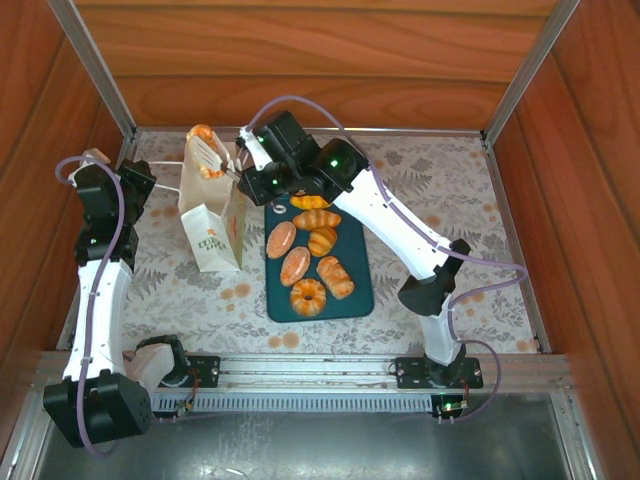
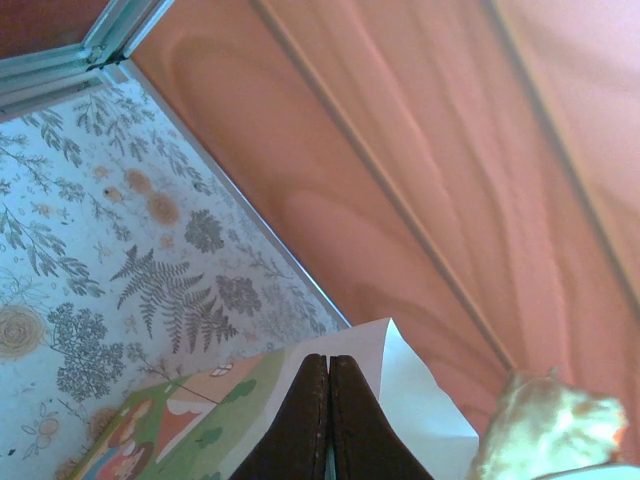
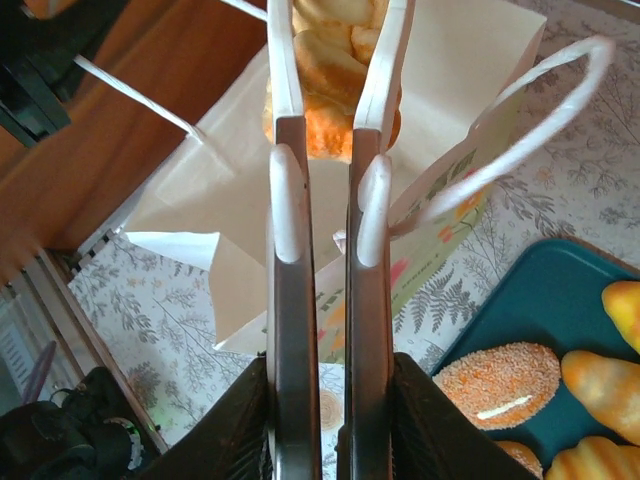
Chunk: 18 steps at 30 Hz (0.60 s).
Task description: Place the fake bread into the paper bag
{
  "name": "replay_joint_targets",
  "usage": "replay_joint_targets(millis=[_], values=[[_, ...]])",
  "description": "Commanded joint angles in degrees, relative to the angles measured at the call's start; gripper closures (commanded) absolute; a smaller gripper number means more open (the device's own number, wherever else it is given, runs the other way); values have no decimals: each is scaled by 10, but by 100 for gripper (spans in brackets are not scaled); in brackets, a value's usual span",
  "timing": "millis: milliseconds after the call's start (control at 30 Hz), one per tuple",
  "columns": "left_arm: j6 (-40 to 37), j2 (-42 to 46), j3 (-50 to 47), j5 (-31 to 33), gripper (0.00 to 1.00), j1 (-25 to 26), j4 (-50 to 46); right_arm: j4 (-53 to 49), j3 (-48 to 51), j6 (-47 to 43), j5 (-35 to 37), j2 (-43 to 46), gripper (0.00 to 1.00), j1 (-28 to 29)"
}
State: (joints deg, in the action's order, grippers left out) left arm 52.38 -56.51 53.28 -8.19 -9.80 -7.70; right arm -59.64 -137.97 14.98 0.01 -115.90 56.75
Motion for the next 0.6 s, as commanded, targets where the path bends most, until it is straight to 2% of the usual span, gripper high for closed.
replay_joint_targets(millis=[0,300,567], values=[[0,9,-8,8,100,-5,3,20,8,-9,9,11,65,6],[0,9,-9,11,100,-4,4,17,12,-7,2,6,52,6],[-2,8,-9,10,100,-4,3,13,-11,-2,-13,3,52,6]])
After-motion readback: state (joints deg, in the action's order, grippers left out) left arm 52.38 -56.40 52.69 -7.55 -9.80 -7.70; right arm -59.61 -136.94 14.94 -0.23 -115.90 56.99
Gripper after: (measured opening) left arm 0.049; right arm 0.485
